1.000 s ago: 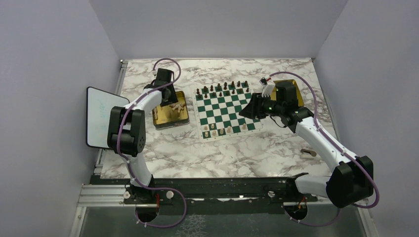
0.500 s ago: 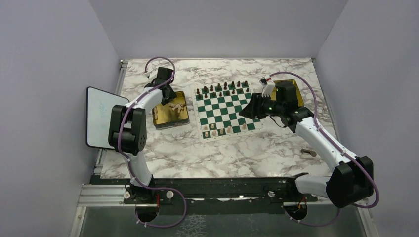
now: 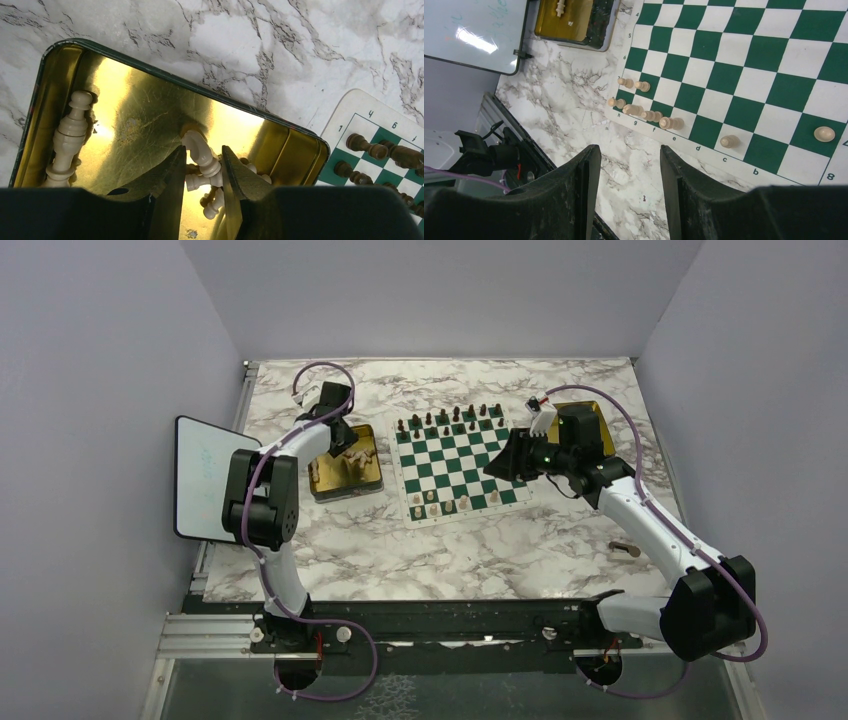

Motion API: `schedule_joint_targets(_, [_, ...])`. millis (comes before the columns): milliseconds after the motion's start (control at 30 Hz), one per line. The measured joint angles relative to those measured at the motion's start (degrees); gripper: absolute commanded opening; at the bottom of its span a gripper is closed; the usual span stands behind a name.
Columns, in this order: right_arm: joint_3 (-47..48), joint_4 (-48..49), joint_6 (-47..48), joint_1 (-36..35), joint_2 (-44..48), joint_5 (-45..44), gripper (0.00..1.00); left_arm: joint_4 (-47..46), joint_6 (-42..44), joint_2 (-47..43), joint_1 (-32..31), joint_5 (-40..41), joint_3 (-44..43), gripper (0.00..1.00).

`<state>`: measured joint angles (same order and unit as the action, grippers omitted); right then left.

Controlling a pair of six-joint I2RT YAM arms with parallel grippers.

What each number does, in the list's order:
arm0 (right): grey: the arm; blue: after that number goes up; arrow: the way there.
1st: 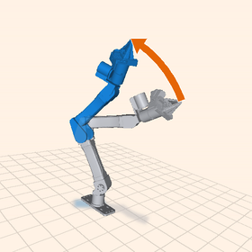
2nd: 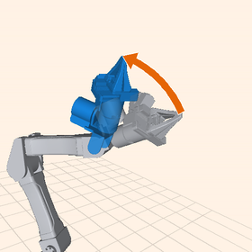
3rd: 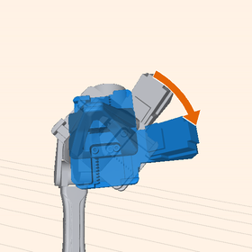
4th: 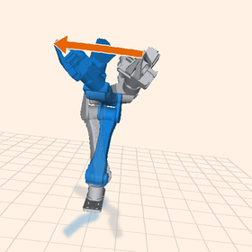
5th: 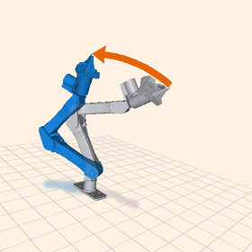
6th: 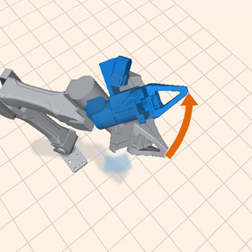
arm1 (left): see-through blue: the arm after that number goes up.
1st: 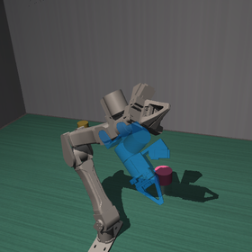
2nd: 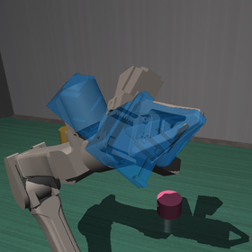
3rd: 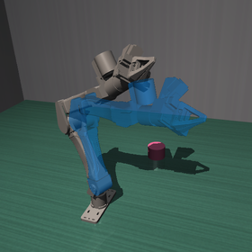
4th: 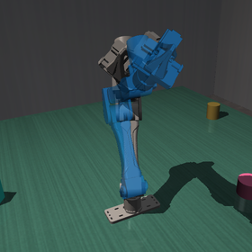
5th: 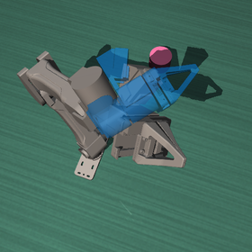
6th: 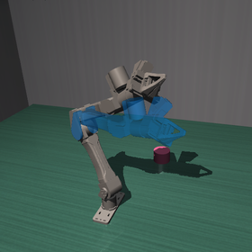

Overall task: Set up the chess pieces on the board
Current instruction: Pick up the chess piece from the storage box.

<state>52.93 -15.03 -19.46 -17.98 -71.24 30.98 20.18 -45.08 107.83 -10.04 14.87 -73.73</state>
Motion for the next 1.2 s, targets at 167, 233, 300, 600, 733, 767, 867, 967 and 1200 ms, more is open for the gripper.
schedule_joint_targets(167, [0.0,0.0,0.02,0.0,0.0,0.0,0.51,-0.66,-0.94,0.09,-0.2,0.0,0.85,0.32])
schedule_joint_targets(233, [0.0,0.0,0.0,0.0,0.0,0.0,0.51,-0.87,-1.22,0.13,-0.2,-0.04,1.25,0.32])
schedule_joint_targets(300, [0.0,0.0,0.0,0.0,0.0,0.0,0.51,-0.96,-1.46,0.33,-0.22,-0.07,1.57,0.32])
schedule_joint_targets(600, [0.0,0.0,0.02,0.0,0.0,0.0,0.52,-2.23,-2.29,1.6,-0.72,-0.2,2.25,0.31])
schedule_joint_targets(733, [0.0,0.0,0.02,0.0,0.0,0.0,0.52,-2.73,-2.27,1.81,-1.36,-0.28,2.25,0.21])
schedule_joint_targets(767, [0.0,-0.02,0.02,0.0,0.0,0.0,0.51,-2.97,-2.25,1.9,-1.53,-0.31,2.25,0.19])
schedule_joint_targets(867, [0.0,-0.02,0.02,0.0,0.0,-0.02,0.51,-3.43,-2.05,1.92,-1.73,-0.46,2.32,0.16])
schedule_joint_targets(967, [0.0,-0.04,-0.02,0.0,0.02,0.0,0.51,-3.82,-1.49,1.9,-1.73,-0.5,2.54,0.13])
schedule_joint_targets(1200, [0.0,-0.02,-1.29,0.0,0.0,-0.04,0.51,-3.85,2.8,-0.26,-1.79,-0.5,3.28,0.12])
